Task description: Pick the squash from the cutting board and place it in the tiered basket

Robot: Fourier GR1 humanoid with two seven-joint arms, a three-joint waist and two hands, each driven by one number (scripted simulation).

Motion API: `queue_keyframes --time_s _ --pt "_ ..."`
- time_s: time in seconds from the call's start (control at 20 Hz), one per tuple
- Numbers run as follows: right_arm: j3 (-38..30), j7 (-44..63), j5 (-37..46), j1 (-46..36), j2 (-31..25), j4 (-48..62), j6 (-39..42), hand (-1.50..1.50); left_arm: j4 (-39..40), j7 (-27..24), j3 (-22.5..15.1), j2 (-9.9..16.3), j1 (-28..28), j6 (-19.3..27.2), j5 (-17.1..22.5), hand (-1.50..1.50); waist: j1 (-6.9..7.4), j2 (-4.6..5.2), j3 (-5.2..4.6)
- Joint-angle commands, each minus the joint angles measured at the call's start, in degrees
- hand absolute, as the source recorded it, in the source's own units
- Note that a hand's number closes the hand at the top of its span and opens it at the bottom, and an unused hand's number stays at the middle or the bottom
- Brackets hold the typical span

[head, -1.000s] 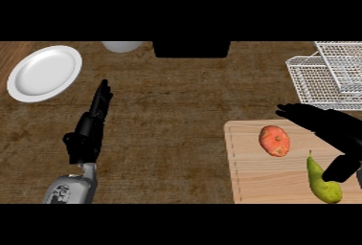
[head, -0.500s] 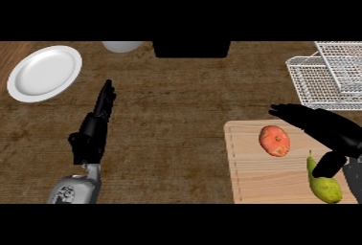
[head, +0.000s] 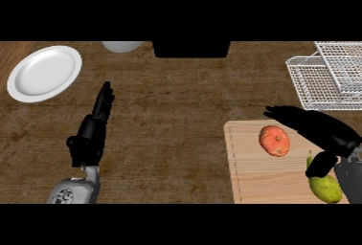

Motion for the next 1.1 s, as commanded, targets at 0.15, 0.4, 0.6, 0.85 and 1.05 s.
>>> queue_keyframes --time_s 0.15,0.4,0.6,0.85,1.05 --pt "-0.24 1.93 -0.53 -0.18 4.73 0.03 -0.49 -1.50 -3.50 2.98 1.91 1.96 -1.38 -2.24 1.06 0.00 0.00 -0.03 -0.01" --pt "-0.88 -2.15 1.27 2.15 5.18 3.93 -10.53 1.50 -4.68 -1.08 -2.63 -1.56 5.82 -0.17 -1.48 0.00 0.13 -0.03 0.00" --pt "-0.72 -5.71 3.56 -0.04 3.28 4.17 -16.67 1.50 3.22 -2.36 -0.59 -1.58 -0.81 0.46 -0.97 0.00 -0.13 0.06 0.00" --pt "-0.53 -1.05 8.16 1.52 5.71 8.31 -22.28 1.50 -2.33 1.83 0.18 -0.77 0.62 -0.28 -0.78 0.00 0.03 -0.03 0.00" --pt "-3.30 16.15 16.64 2.64 2.18 10.27 -16.63 1.50 -0.04 -1.37 1.97 0.74 1.48 -1.39 0.54 0.00 -0.68 0.00 -0.22"
